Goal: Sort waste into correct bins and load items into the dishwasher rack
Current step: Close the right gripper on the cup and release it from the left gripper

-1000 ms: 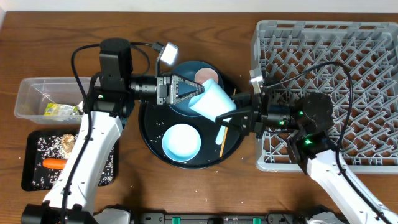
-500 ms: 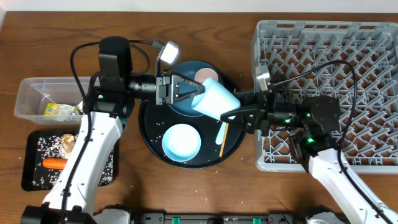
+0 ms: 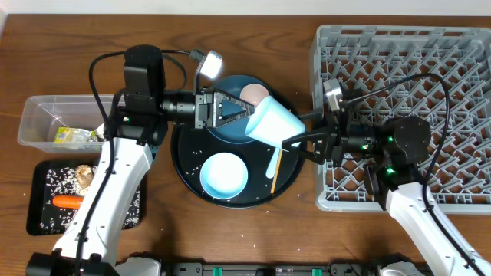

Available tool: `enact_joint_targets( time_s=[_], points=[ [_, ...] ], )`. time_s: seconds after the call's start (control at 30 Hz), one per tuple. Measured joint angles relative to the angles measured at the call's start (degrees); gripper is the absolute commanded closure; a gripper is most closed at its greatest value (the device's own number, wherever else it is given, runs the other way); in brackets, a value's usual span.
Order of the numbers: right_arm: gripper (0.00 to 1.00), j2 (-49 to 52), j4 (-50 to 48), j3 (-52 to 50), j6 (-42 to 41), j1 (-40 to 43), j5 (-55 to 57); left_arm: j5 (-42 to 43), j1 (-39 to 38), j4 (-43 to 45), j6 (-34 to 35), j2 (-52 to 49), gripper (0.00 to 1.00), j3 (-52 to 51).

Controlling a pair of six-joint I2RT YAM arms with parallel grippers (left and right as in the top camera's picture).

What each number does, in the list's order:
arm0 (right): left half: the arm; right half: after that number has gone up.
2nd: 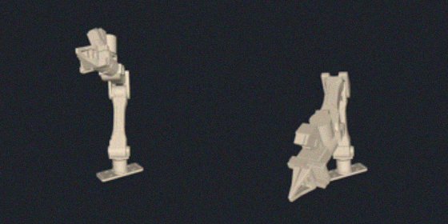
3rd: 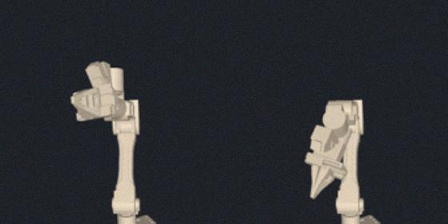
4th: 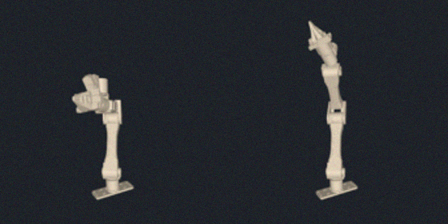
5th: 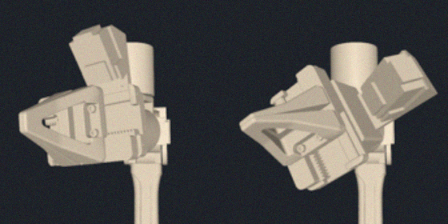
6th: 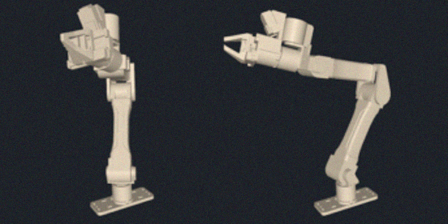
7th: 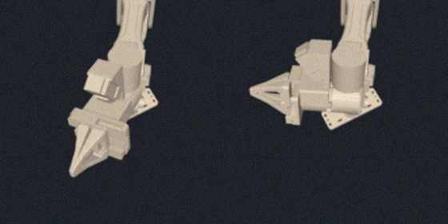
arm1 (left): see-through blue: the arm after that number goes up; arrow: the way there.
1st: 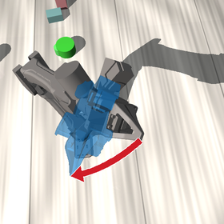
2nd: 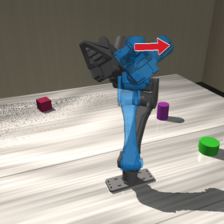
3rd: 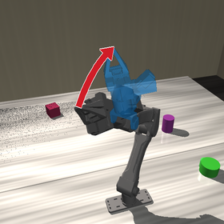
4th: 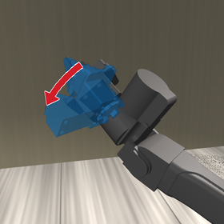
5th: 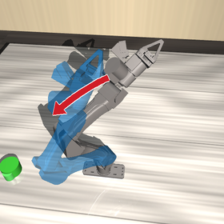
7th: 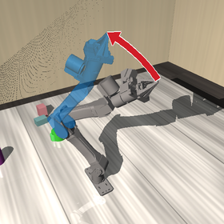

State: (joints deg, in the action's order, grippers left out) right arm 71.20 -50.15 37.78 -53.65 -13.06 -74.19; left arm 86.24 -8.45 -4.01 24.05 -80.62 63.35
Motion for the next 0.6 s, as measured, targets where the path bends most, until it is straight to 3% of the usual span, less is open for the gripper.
enact_joint_targets(
  time_s=[0.6],
  points=[
    [0.74,-0.09,0.15,0.02,-0.83,0.68,-3.54,2.12,-1.6,-9.77,-0.5,0.0,0.94,0.04]
  ],
)
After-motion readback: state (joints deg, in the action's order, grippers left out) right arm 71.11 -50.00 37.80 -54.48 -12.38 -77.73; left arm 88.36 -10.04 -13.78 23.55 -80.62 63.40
